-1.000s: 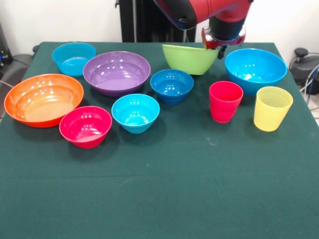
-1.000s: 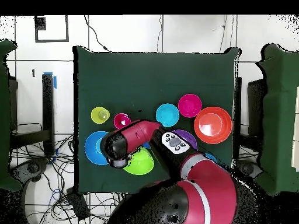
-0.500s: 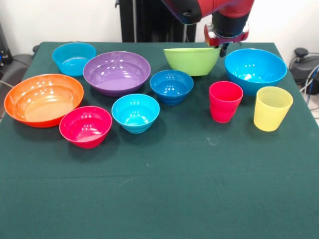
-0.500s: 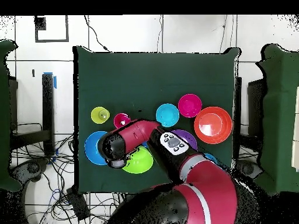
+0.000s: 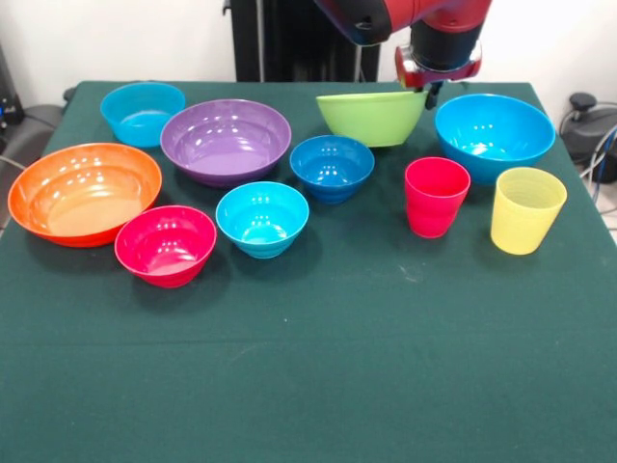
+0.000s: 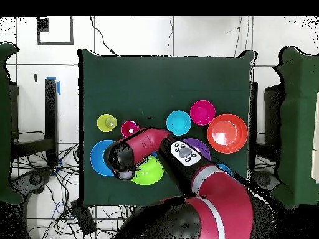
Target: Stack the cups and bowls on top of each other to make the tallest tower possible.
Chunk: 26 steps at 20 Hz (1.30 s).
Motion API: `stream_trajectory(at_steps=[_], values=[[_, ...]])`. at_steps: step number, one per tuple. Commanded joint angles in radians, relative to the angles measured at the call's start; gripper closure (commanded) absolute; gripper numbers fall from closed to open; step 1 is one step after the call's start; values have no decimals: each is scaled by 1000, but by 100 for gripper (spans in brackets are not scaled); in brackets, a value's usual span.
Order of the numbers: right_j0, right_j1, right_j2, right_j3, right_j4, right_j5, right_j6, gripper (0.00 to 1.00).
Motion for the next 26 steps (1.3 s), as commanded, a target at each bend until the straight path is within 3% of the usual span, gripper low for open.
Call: stream_trajectory(at_steps=[1,8,20,26], values=[[-9,5,49,7,-66,7,-229,100],[-17,-28,61,25,-46,29,-234,100],[-32,-30,59,58,-68,3,-209,100],[-36,-88,61,114,-66,-5,-182,100]])
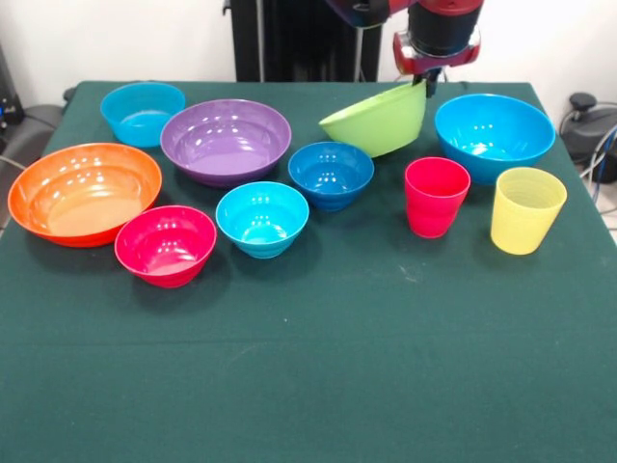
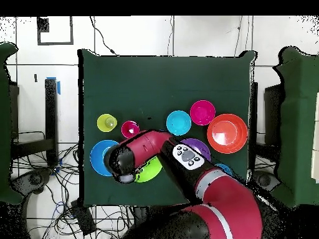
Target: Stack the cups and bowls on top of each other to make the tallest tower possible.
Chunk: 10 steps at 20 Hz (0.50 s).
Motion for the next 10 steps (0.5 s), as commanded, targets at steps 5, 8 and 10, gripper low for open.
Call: stream_trajectory(at_steps=[5,8,10], values=[[-7,-71,36,81,-57,-2,-173,100],[-6,-91,40,95,-48,2,-165,100],[-1,-115,46,107,-37,8,-157,100]])
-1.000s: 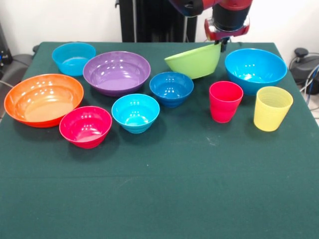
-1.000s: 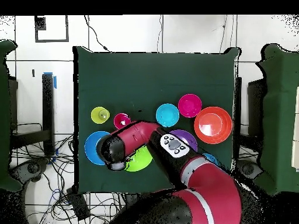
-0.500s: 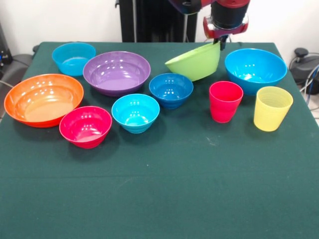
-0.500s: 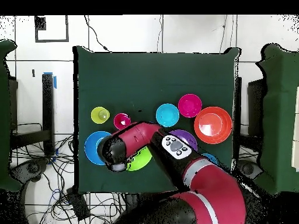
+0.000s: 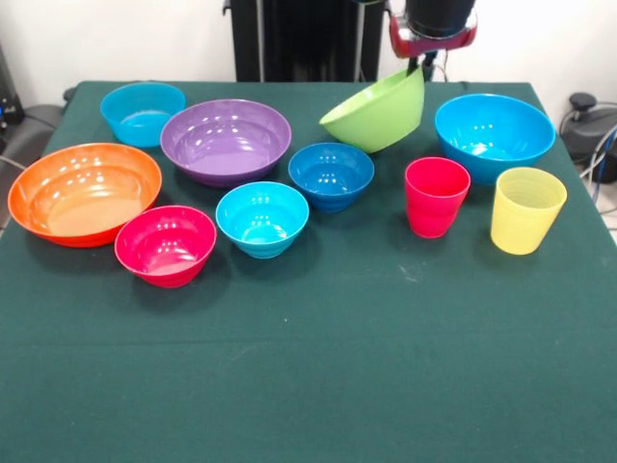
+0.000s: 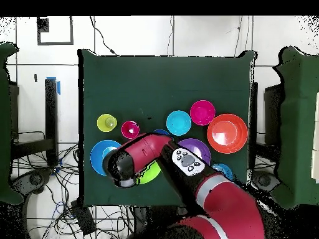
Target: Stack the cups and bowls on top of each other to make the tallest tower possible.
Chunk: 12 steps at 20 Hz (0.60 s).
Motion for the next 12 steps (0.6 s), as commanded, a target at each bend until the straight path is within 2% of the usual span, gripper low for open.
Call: stream_trajectory(at_steps=[1,12], values=[[2,-61,44,58,-32,12,-153,100],[18,-111,45,84,-22,6,-125,100]])
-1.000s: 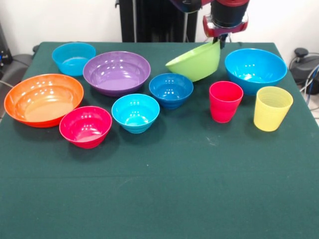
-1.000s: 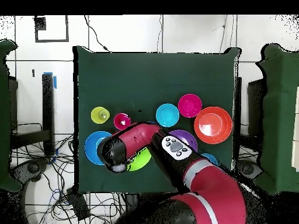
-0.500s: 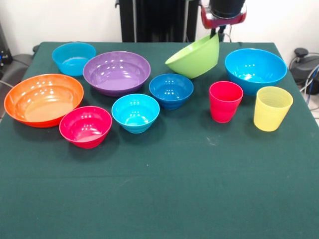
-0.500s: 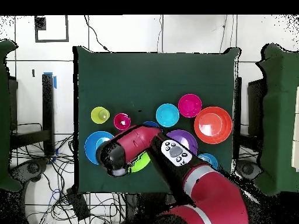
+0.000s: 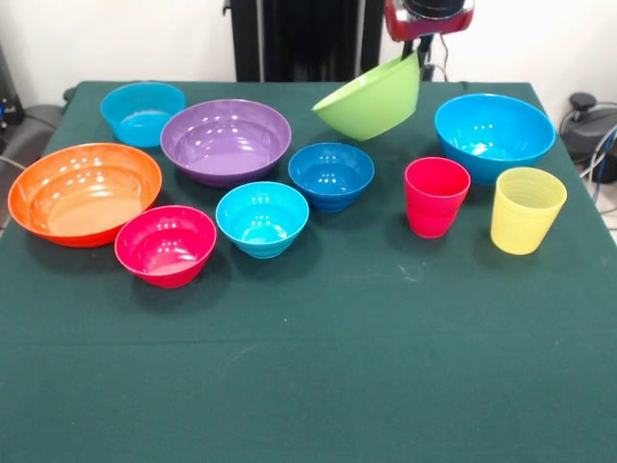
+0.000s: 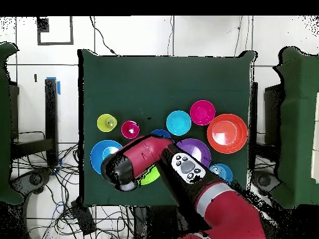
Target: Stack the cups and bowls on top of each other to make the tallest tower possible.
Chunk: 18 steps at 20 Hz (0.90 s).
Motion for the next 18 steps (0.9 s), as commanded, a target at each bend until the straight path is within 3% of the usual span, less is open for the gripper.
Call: stream_trajectory(at_steps=[1,18], values=[[24,-46,41,44,-19,9,-120,100],[146,-137,18,49,10,32,-45,100]])
